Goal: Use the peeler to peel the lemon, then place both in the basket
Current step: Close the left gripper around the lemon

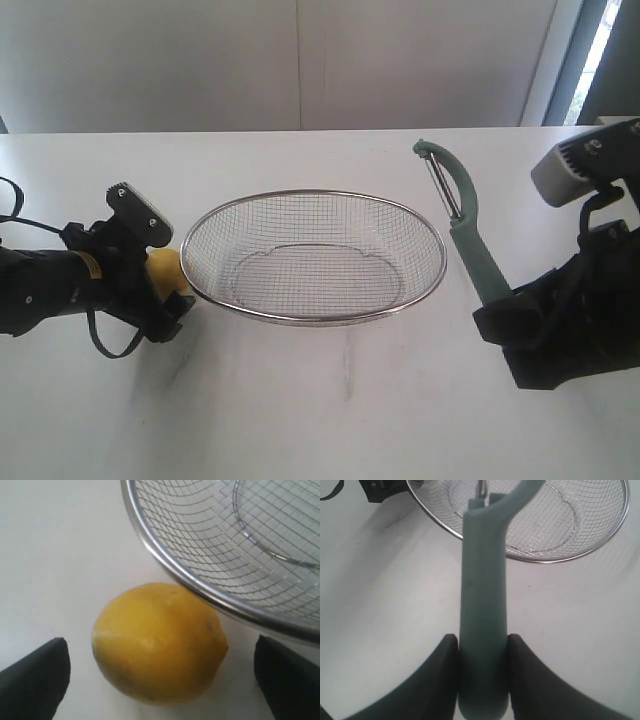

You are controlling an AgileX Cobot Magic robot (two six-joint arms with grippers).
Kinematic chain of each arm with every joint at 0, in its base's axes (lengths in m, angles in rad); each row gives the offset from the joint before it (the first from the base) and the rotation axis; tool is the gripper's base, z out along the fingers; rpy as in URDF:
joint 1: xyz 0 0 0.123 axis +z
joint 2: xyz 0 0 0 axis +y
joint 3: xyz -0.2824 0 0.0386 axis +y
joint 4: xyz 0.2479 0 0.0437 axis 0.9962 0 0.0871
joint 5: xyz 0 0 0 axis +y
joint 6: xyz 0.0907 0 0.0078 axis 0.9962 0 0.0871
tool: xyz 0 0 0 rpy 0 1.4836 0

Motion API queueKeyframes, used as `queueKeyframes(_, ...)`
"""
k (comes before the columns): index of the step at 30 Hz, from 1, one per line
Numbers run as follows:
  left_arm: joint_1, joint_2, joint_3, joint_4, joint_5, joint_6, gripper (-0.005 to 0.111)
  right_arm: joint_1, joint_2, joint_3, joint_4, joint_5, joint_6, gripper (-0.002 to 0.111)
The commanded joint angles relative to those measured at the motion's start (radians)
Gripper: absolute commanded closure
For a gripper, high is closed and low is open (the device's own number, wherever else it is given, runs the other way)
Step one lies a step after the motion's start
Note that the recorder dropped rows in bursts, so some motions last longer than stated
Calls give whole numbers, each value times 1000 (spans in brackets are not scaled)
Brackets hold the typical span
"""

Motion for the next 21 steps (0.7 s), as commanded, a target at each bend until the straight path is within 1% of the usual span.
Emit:
queueKeyframes(1, -9, -1, -2, -3, -14, 16, 2, 0, -6, 1, 5, -2, 2, 108)
queueKeyframes(7, -9, -1, -2, -3, -16, 16, 3, 0, -6, 1, 5, -2, 2, 108)
queueKeyframes(9, -9, -1, -2, -3, -17, 16, 7, 0, -6, 1, 5, -2, 2, 108)
queueKeyframes(10, -9, -1, -2, -3, -19, 16, 11, 0, -6, 1, 5, -2, 2, 108)
queueKeyframes(12, -9, -1, -2, -3, -19, 16, 21, 0, -6, 1, 5, -2, 2, 108)
queueKeyframes(13, -9, -1, -2, -3, -19, 14, 28, 0, -6, 1, 5, -2, 2, 108)
queueKeyframes(16, -9, -6, -2, -7, 2, 14, 53, 0, -6, 1, 5, -2, 2, 108)
queueKeyframes(20, -7, -39, -2, -30, 104, 14, 88, 0, -6, 1, 5, -2, 2, 108)
queueKeyframes(21, -7, -45, -2, -30, 128, 14, 95, 0, -6, 1, 5, -2, 2, 108)
